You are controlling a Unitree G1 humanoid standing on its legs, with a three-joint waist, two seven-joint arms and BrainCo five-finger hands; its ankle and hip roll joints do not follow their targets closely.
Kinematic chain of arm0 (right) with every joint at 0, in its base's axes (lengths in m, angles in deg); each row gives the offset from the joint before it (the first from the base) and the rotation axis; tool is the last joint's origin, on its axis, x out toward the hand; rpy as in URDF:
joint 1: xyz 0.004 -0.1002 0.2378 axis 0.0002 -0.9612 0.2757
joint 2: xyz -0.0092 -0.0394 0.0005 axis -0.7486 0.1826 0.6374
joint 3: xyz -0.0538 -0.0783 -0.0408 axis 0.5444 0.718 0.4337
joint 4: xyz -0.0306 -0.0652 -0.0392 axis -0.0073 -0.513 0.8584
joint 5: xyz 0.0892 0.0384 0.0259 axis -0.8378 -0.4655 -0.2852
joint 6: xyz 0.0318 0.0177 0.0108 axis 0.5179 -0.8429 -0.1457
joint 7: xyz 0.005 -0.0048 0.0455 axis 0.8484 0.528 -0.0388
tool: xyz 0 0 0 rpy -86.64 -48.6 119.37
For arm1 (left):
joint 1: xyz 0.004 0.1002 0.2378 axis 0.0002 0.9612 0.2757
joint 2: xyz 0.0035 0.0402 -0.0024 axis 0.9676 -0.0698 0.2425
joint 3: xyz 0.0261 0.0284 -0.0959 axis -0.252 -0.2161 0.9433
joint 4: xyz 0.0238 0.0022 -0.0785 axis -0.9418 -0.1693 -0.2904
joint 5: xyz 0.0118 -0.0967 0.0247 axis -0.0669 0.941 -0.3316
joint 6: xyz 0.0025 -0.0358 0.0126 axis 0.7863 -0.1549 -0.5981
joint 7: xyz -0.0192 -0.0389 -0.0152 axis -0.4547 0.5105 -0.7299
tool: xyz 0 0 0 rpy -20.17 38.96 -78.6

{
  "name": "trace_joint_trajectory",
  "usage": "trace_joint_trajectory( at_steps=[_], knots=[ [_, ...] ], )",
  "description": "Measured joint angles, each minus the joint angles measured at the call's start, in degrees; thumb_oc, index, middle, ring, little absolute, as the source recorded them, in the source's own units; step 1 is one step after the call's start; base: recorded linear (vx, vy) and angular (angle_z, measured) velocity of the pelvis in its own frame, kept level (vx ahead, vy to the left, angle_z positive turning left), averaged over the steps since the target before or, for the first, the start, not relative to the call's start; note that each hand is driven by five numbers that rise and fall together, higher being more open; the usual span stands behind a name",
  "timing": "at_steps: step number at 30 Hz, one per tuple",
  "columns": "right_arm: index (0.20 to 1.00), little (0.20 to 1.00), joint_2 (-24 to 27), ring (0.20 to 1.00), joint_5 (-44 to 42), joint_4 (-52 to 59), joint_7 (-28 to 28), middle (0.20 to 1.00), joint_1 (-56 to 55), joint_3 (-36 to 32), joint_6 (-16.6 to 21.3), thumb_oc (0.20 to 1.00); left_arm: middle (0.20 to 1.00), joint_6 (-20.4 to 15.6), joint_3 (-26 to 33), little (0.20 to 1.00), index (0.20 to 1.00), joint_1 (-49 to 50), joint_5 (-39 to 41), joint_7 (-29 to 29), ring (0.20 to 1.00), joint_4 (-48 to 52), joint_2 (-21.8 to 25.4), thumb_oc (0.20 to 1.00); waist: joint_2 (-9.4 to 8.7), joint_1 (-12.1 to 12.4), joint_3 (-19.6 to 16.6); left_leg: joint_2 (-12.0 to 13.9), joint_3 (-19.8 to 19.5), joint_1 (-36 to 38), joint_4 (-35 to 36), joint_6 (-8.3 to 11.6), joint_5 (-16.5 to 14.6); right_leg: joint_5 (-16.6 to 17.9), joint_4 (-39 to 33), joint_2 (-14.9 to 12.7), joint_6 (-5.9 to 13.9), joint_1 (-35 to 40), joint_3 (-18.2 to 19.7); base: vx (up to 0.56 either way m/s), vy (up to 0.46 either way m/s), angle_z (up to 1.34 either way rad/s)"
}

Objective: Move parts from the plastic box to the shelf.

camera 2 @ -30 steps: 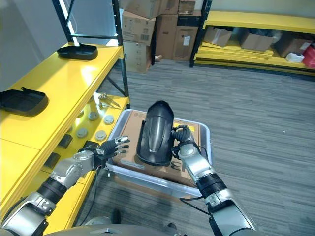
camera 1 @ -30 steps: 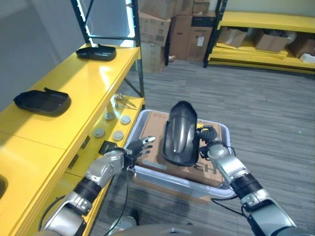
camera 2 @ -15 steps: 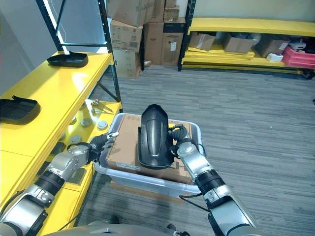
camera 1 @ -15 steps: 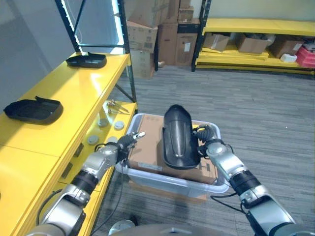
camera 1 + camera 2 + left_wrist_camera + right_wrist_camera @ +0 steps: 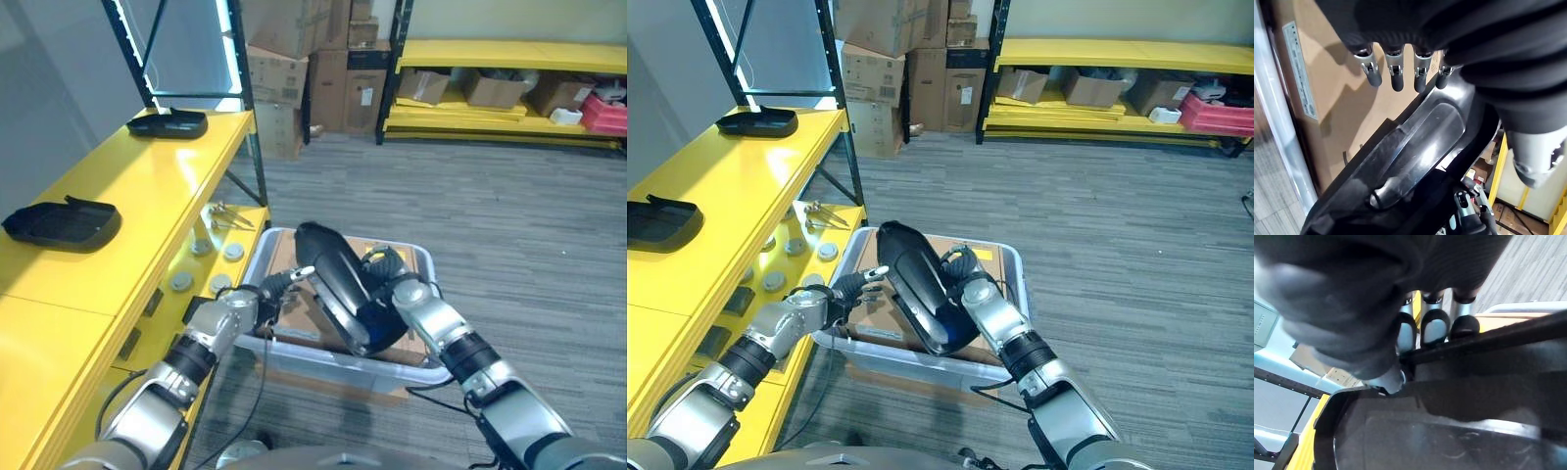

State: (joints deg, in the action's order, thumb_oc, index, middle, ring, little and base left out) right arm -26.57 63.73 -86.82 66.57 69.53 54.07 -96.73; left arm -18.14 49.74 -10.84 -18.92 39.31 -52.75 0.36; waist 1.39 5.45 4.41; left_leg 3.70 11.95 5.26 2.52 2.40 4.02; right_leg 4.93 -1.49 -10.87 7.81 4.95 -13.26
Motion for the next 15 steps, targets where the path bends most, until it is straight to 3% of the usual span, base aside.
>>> trace_joint_trajectory(
  at_steps=[8,15],
  knots=[
    [0.2,0.2,-0.7,0.2,-0.2,-8.7,5.3,0.2,1.8,-0.6,-1.9,0.2,1.0,-3.8,1.5,1.0,1.0,0.0,5.3,-0.7,1.0,-0.1,1.3,1.0,-0.05,0.8,0.0,0.0,0.0,0.8,0.7,0.17,0.1,0.0,-0.2,0.0,0.02,0.4,-0.1,0.02,0.003,0.0],
    [0.2,0.2,4.5,0.2,-1.3,-10.0,5.9,0.2,0.3,-5.6,-1.5,0.2,1.0,-3.9,6.1,1.0,1.0,4.4,3.3,-0.7,1.0,4.1,4.9,1.0,-0.03,2.0,0.0,0.0,-0.5,0.7,0.9,0.26,0.2,0.6,-1.8,0.2,0.01,1.3,-0.7,0.01,0.008,0.02]
  ],
)
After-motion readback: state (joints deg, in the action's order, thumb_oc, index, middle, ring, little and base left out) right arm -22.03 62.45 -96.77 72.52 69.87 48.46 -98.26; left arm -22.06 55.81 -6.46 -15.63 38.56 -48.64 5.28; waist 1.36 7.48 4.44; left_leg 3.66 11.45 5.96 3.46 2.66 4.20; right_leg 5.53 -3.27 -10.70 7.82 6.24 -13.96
